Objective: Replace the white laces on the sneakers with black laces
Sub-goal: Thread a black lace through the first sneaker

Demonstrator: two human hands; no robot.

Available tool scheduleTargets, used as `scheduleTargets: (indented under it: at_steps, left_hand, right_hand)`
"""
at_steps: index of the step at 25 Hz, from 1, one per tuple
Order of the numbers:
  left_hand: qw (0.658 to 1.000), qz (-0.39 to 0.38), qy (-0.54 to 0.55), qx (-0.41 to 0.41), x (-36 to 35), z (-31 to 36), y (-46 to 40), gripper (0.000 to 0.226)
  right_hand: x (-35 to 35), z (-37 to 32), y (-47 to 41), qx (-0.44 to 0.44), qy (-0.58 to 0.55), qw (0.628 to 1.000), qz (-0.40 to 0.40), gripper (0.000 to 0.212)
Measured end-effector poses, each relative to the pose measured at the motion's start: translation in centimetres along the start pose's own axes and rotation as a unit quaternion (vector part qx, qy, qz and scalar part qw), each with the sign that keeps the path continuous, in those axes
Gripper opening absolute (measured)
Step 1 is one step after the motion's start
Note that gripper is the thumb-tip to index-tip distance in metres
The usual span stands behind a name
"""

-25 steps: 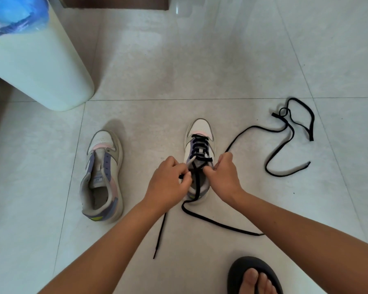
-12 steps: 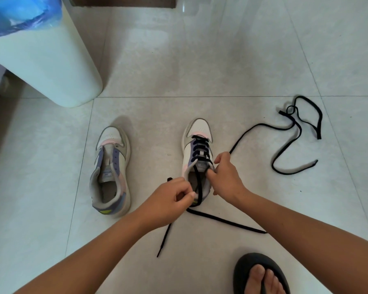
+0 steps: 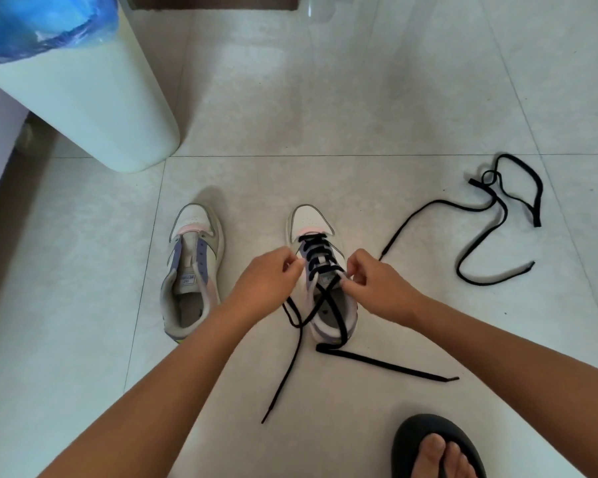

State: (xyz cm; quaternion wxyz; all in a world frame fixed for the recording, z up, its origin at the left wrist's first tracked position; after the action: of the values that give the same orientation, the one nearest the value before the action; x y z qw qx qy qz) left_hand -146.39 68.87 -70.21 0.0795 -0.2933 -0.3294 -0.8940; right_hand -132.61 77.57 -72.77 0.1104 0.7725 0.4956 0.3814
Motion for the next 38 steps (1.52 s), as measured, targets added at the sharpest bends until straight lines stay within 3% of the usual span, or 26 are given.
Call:
scheduleTargets:
  at_steps: [4, 6, 8, 11, 16, 22, 28, 31, 33, 35, 38]
  left_hand:
    - [0.997, 0.069, -0.04, 0.021, 0.0, 0.7, -3.4, 0.016]
    - [0.995, 0.088, -0.043, 0.023, 0.0, 1.2, -4.1, 0.014]
    - [0.991, 0.084, -0.097, 0.022, -0.1, 1.8, -4.7, 0.018]
    - [0.969, 0.044, -0.241, 0.008, -0.8, 4.0, -5.2, 0.019]
    - [0.964, 0.046, -0.263, 0.019, -0.6, 5.0, -5.0, 0.025]
    - [0.946, 0.045, -0.318, -0.046, -1.9, 6.3, -4.4, 0.033]
    - [0.973, 0.087, -0.207, -0.047, -1.7, 3.3, -4.1, 0.02]
    - [0.984, 0.093, -0.137, -0.06, -2.2, 2.6, -3.9, 0.021]
    - [0.984, 0.104, -0.137, -0.049, -2.2, 2.5, -4.0, 0.022]
    - [0.982, 0.099, -0.158, -0.03, -2.1, 2.7, -4.4, 0.024]
    - [0.963, 0.084, -0.255, -0.033, -2.2, 4.2, -4.6, 0.022]
  right_hand:
    - [3.0, -1.6, -3.1, -0.003, -0.029, 0.997, 0.072, 0.009]
    - [2.7, -2.9, -5.0, 0.007, -0.011, 0.999, 0.043, 0.011]
    - [1.9, -3.9, -6.2, 0.007, 0.092, 0.996, -0.003, 0.017]
    - [0.8, -5.9, -6.3, 0.018, 0.341, 0.94, -0.022, 0.017]
    - [-0.6, -7.3, -5.1, 0.036, 0.461, 0.886, -0.032, 0.029]
    - [-1.6, -6.8, -4.2, 0.079, 0.495, 0.864, -0.051, 0.036]
    - [-0.5, -5.6, -4.1, 0.106, 0.512, 0.853, 0.013, 0.024]
    - [-0.2, -4.2, -4.6, 0.052, 0.429, 0.902, -0.015, 0.016]
    - [-0.3, -3.8, -5.0, 0.03, 0.407, 0.913, -0.032, 0.02]
    - [-0.5, -4.5, -4.9, 0.044, 0.459, 0.887, -0.035, 0.023]
    - [-1.6, -5.4, -4.5, 0.077, 0.568, 0.817, -0.059, 0.031]
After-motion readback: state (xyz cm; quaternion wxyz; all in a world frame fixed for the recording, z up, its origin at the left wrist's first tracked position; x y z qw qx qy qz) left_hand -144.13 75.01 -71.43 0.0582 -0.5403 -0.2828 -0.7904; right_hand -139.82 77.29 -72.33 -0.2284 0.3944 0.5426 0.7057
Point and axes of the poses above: each hand's wrist, its own y-axis away from the middle knuckle, its own x-axis out of the back of the hand, z = x × y, the point moved 10 cm from there along -y, towards the middle knuckle, and after that the axes turned 7 degrees about -z, right-handed, at the moved point
